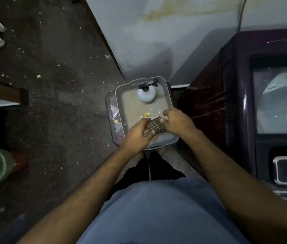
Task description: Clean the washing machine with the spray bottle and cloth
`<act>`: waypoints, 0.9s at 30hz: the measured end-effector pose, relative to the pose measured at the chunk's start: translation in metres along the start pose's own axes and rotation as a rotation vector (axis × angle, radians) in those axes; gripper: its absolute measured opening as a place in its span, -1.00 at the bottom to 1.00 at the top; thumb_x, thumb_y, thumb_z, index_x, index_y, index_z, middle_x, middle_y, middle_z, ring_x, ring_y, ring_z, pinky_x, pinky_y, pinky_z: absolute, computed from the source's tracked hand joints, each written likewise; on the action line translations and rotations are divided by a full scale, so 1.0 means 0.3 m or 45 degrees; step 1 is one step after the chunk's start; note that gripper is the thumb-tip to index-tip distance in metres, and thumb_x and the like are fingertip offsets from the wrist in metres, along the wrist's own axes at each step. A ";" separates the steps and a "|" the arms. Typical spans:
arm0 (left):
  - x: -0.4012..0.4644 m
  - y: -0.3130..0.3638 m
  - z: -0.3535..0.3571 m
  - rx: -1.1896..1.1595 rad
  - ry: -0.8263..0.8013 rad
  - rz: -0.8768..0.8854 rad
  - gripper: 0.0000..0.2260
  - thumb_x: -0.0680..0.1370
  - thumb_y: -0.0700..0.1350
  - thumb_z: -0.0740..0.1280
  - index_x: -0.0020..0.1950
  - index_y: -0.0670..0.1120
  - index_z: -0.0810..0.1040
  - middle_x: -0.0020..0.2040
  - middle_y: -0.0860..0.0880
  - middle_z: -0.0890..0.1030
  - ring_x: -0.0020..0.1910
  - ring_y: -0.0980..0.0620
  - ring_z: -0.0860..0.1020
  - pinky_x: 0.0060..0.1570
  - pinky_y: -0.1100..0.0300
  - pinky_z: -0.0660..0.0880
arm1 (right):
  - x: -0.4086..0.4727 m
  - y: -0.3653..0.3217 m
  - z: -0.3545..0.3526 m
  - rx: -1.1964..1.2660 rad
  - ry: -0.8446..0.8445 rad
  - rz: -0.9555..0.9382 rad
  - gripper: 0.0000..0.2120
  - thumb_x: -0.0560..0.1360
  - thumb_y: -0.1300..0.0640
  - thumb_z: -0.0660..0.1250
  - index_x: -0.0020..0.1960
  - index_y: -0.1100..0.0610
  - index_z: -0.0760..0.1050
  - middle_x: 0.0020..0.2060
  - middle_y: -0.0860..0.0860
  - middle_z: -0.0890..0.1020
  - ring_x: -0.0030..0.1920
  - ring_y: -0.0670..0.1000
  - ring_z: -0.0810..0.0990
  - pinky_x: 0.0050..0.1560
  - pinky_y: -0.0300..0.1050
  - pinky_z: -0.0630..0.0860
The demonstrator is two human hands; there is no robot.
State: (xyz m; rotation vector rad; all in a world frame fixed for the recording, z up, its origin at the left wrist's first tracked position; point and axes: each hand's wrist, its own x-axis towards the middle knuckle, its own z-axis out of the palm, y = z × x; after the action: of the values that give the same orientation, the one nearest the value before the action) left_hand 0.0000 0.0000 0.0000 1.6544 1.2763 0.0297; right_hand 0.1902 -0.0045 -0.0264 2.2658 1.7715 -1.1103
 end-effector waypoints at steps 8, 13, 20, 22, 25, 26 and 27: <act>0.114 -0.113 0.095 -0.175 -0.082 -0.202 -0.56 0.63 -0.24 0.43 0.50 -0.20 0.46 0.30 -0.17 0.66 0.24 -0.10 0.65 0.28 0.17 0.51 | 0.106 0.058 0.220 0.277 -0.165 0.203 -0.62 0.59 0.08 0.35 0.34 0.23 0.48 0.21 0.26 0.59 0.22 0.25 0.57 0.17 -0.02 0.49; 0.169 -0.195 0.160 -0.397 -0.054 -0.421 -0.50 0.59 -0.14 0.45 0.52 -0.14 0.44 0.21 -0.07 0.63 0.21 -0.11 0.66 0.32 0.03 0.57 | 0.213 0.100 0.317 0.422 -0.151 0.323 -0.38 0.56 0.05 0.40 0.55 0.16 0.28 0.43 0.24 0.36 0.43 0.23 0.38 0.41 -0.04 0.38; 0.195 -0.257 0.201 -0.584 0.034 -0.510 -0.66 0.65 -0.27 0.38 0.43 -0.21 0.51 0.15 -0.07 0.62 0.18 -0.02 0.59 0.33 0.04 0.53 | 0.294 0.097 0.410 0.426 -0.050 0.351 -0.44 0.51 0.13 0.46 0.44 0.22 0.37 0.33 0.27 0.43 0.32 0.24 0.47 0.26 -0.06 0.43; 0.184 -0.253 0.215 -0.561 0.060 -0.465 -0.70 0.66 -0.34 0.34 0.41 -0.24 0.52 0.16 -0.06 0.62 0.16 -0.01 0.58 0.27 0.12 0.53 | 0.289 0.112 0.419 0.404 -0.032 0.368 -0.60 0.48 0.11 0.48 0.25 0.25 0.54 0.17 0.25 0.54 0.21 0.23 0.54 0.16 -0.11 0.47; 0.183 -0.273 0.209 -0.536 0.083 -0.431 -0.70 0.64 -0.38 0.33 0.38 -0.27 0.54 0.17 -0.08 0.64 0.11 0.01 0.62 0.21 0.19 0.55 | 0.271 0.107 0.417 0.353 -0.036 0.298 -0.67 0.48 0.10 0.49 0.20 0.19 0.62 0.15 0.21 0.55 0.22 0.22 0.49 0.22 -0.11 0.39; 0.183 -0.277 0.199 -0.521 0.082 -0.408 -0.68 0.63 -0.39 0.34 0.39 -0.28 0.53 0.19 -0.10 0.63 0.10 0.06 0.63 0.20 0.20 0.54 | 0.258 0.094 0.403 0.339 -0.026 0.236 -0.69 0.49 0.08 0.48 0.20 0.14 0.62 0.14 0.17 0.57 0.22 0.21 0.48 0.22 -0.11 0.37; 0.181 -0.280 0.193 -0.506 0.092 -0.374 -0.65 0.61 -0.37 0.35 0.40 -0.29 0.51 0.23 -0.12 0.62 0.11 0.10 0.64 0.22 0.17 0.54 | 0.246 0.083 0.391 0.365 -0.022 0.178 -0.72 0.51 0.07 0.47 0.19 0.09 0.61 0.11 0.12 0.61 0.19 0.18 0.51 0.19 -0.11 0.40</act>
State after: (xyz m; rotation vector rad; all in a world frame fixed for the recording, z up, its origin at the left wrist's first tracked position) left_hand -0.0040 -0.0042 -0.1155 1.1279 1.4510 0.1558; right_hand 0.1596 -0.0057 -0.1639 2.4806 1.5023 -1.4296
